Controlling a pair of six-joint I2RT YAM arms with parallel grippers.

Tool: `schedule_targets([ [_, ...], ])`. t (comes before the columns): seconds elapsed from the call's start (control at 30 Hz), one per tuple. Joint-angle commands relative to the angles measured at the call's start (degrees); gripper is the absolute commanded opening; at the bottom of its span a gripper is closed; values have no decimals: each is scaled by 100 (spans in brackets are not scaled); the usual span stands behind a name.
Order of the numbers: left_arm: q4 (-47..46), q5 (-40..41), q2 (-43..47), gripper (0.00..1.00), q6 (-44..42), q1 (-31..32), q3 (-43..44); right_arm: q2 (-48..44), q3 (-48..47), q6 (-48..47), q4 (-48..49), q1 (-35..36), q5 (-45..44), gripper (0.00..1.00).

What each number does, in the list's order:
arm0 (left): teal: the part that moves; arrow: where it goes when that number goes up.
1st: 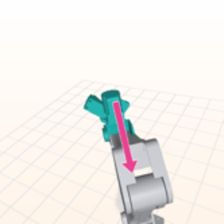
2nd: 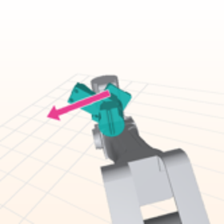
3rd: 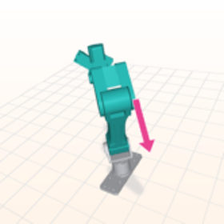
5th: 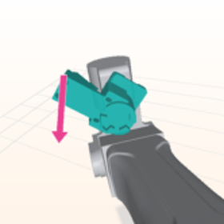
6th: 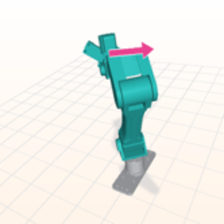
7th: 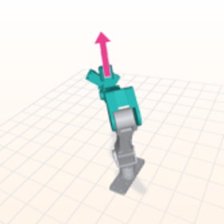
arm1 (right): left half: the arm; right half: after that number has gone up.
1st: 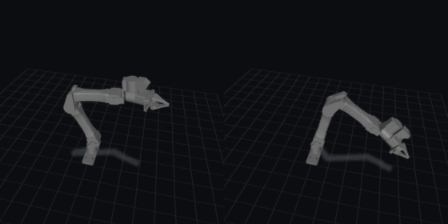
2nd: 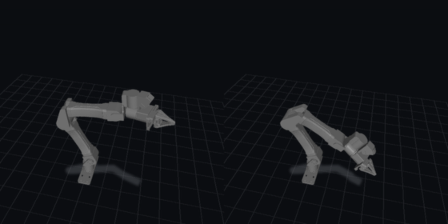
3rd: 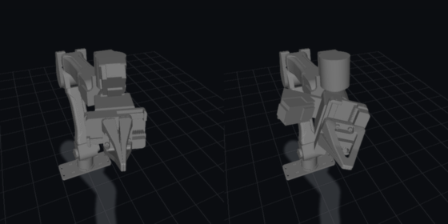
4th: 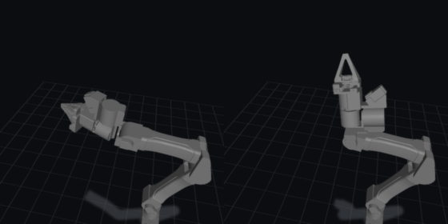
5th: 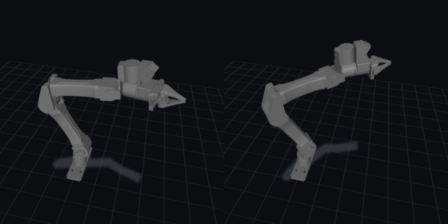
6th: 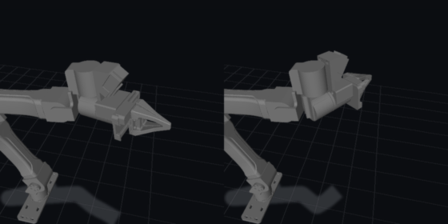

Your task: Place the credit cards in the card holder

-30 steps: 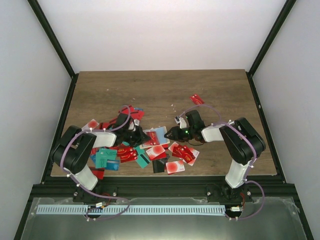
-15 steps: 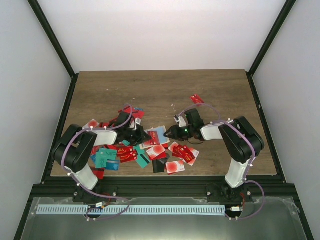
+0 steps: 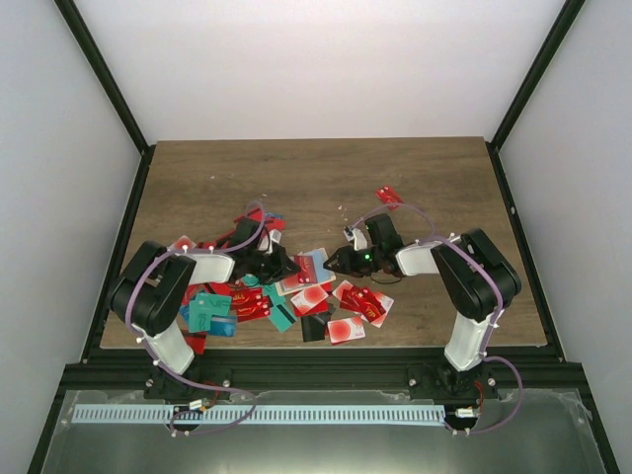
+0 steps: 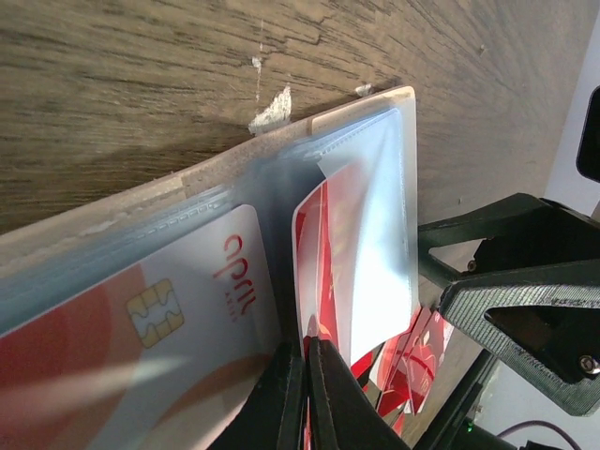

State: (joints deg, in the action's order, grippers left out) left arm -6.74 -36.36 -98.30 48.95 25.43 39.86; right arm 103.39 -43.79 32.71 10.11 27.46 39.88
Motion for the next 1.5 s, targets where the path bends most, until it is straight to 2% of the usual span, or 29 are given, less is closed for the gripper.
schedule_targets([
  [0.0,189,417,-147,4,-78,22,7,254,-50,-99,-274,-2,-139,41],
  [0.37,-441,353,-242,4,369,67,-178,269,26,-72,-207,-4,-90,41],
  [1.47,-731,231,-768,4,526,435,184,287,-68,-54,-221,-4,-85,41],
])
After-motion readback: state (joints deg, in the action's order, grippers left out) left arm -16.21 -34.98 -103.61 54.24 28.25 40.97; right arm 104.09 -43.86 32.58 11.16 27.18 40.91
